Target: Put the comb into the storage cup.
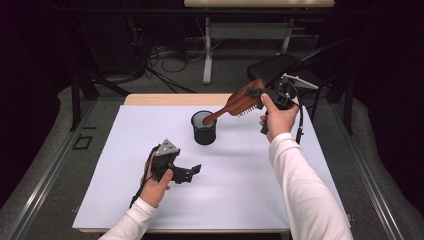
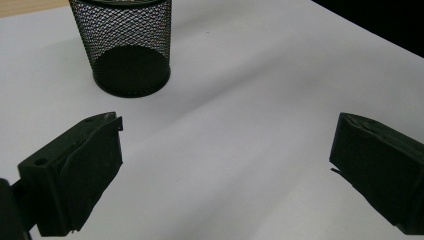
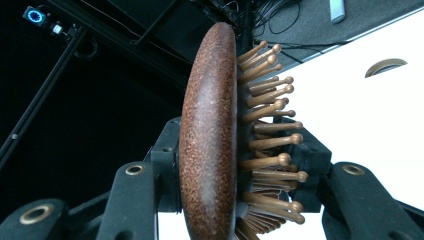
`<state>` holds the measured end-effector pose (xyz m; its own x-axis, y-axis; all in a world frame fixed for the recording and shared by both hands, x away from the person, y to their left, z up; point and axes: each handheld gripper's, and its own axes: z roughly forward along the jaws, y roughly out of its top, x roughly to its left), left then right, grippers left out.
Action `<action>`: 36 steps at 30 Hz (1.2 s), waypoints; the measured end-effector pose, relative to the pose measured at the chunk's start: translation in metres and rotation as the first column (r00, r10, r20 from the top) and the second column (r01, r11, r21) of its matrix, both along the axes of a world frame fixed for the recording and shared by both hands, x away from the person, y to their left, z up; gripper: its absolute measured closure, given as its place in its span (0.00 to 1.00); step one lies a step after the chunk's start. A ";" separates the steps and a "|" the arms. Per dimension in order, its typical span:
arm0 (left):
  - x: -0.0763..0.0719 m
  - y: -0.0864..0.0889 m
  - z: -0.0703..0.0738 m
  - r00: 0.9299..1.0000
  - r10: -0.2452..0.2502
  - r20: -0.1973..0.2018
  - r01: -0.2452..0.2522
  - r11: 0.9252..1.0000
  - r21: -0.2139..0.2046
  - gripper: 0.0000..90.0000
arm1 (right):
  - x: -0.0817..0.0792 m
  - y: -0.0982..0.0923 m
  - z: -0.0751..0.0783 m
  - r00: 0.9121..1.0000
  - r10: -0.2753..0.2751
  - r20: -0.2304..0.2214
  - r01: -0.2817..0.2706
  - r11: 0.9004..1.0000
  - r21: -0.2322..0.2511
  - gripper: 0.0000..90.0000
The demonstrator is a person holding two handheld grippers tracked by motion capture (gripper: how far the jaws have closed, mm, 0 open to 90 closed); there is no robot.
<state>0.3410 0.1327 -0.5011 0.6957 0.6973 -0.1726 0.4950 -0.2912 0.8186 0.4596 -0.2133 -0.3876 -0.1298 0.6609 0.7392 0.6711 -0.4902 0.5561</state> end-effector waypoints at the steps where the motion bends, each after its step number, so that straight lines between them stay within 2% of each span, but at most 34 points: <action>1: 0.000 0.000 0.000 1.000 0.000 0.000 0.000 1.000 0.000 0.00 | 0.000 0.001 -0.001 1.000 -0.002 0.008 0.002 1.000 -0.008 0.56; 7: 0.000 0.000 -0.001 1.000 -0.001 -0.003 0.001 1.000 0.005 0.00 | 0.002 0.005 -0.005 1.000 -0.006 0.004 0.006 1.000 -0.017 0.56; 23: 0.001 0.000 -0.001 1.000 0.002 -0.001 -0.002 1.000 0.005 0.00 | 0.005 0.017 -0.008 0.999 -0.025 0.025 0.027 0.998 -0.053 0.56; 36: 0.001 0.000 -0.001 1.000 0.004 -0.001 -0.004 1.000 0.004 0.00 | 0.008 0.025 -0.009 1.000 -0.024 0.015 0.025 0.997 -0.075 0.56</action>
